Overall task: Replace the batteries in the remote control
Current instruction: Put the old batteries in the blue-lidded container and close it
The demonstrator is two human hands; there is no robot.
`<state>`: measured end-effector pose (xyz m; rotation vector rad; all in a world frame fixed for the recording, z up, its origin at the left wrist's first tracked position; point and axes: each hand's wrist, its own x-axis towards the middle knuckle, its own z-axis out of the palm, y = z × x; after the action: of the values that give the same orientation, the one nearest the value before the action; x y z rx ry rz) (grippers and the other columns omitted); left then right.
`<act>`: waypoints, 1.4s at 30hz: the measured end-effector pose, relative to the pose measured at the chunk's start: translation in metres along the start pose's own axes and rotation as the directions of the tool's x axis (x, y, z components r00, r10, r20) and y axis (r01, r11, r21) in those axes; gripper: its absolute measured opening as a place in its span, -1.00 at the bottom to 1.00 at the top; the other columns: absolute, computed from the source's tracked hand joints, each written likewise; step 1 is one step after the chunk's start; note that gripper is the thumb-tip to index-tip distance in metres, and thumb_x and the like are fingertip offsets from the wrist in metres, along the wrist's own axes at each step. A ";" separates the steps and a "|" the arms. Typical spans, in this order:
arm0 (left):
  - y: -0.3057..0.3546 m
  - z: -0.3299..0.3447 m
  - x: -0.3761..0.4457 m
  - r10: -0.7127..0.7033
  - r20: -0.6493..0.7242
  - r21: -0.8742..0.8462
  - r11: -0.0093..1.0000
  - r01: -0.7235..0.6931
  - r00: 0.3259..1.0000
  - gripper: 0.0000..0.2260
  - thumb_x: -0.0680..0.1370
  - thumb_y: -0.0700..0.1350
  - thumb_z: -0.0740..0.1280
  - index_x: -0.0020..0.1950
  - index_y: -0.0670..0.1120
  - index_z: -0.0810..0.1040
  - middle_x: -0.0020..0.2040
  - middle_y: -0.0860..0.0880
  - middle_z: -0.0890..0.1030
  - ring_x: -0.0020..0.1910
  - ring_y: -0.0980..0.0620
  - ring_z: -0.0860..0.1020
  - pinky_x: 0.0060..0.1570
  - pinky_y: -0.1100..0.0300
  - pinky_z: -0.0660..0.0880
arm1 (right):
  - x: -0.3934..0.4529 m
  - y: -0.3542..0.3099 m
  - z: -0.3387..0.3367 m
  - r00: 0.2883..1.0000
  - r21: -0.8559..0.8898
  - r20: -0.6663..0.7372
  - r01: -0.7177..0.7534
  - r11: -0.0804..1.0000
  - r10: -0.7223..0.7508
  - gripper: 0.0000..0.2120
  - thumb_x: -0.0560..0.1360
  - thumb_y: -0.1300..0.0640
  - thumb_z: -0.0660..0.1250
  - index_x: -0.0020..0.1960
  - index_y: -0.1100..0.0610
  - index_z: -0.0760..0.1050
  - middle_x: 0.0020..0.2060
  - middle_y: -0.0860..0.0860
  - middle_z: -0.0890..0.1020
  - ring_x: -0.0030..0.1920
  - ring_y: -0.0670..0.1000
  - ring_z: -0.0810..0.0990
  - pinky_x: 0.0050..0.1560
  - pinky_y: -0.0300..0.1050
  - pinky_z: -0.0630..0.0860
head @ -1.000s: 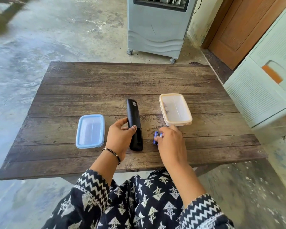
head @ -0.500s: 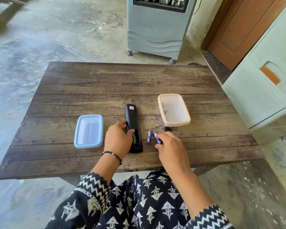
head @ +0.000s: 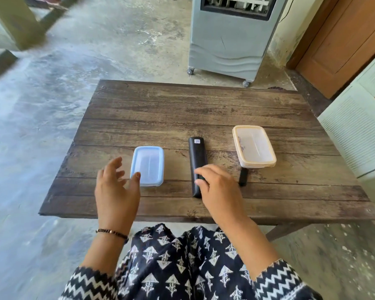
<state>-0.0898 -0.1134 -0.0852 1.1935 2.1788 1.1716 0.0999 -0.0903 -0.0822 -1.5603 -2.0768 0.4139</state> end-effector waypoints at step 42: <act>-0.030 0.019 0.031 0.420 0.414 -0.385 0.885 -0.262 0.807 0.08 0.20 0.08 0.53 0.51 0.12 -0.13 0.15 0.07 0.53 0.05 0.11 0.59 0.06 0.12 0.55 | 0.016 0.000 0.037 0.754 -0.163 0.049 0.653 0.739 -0.655 -0.76 0.46 0.38 0.27 0.11 0.29 0.56 0.07 0.17 0.64 0.15 0.16 0.57 0.22 -0.02 0.47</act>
<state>-0.1095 -0.0871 -0.1188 1.5785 1.3775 1.1355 0.0755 -0.0725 -0.1088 -0.7911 -2.5260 -0.0416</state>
